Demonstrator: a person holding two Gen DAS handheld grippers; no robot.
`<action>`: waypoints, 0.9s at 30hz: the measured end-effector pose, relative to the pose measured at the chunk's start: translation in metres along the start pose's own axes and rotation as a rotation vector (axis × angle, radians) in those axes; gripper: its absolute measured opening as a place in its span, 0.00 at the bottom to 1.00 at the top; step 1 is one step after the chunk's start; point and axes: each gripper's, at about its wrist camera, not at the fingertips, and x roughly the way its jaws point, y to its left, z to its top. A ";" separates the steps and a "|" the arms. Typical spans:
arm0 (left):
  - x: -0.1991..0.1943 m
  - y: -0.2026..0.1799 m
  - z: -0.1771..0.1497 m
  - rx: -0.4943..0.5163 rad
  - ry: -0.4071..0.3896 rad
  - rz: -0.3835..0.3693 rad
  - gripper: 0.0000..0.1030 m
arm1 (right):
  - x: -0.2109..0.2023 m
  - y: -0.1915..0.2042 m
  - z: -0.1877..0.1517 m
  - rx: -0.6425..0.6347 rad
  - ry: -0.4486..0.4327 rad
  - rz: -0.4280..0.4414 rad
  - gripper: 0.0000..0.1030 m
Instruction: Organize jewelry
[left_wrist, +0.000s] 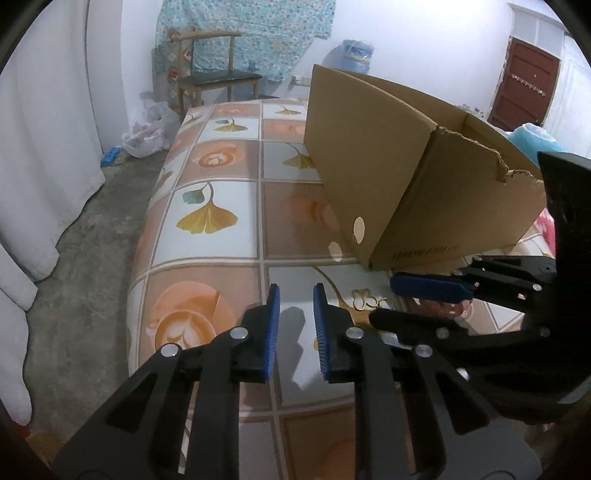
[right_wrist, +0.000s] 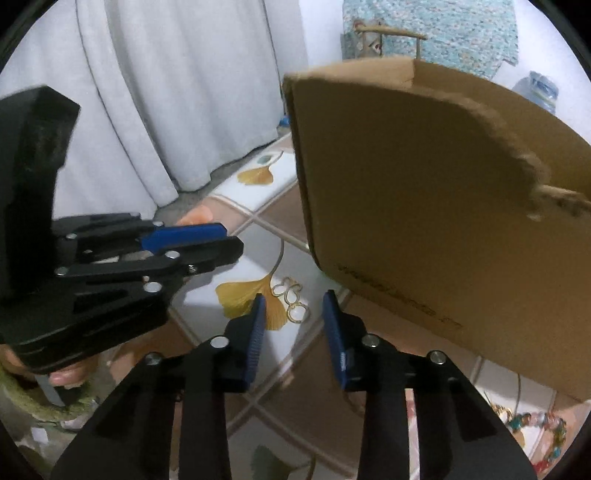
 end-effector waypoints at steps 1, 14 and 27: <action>-0.001 0.000 -0.001 -0.001 0.001 -0.006 0.17 | 0.001 0.002 0.001 -0.011 0.002 -0.005 0.23; -0.001 -0.005 0.007 0.011 0.036 -0.169 0.17 | -0.016 0.002 -0.010 -0.017 0.071 0.017 0.10; 0.022 -0.038 0.013 0.043 0.133 -0.150 0.33 | -0.052 -0.011 -0.039 0.027 0.073 0.004 0.10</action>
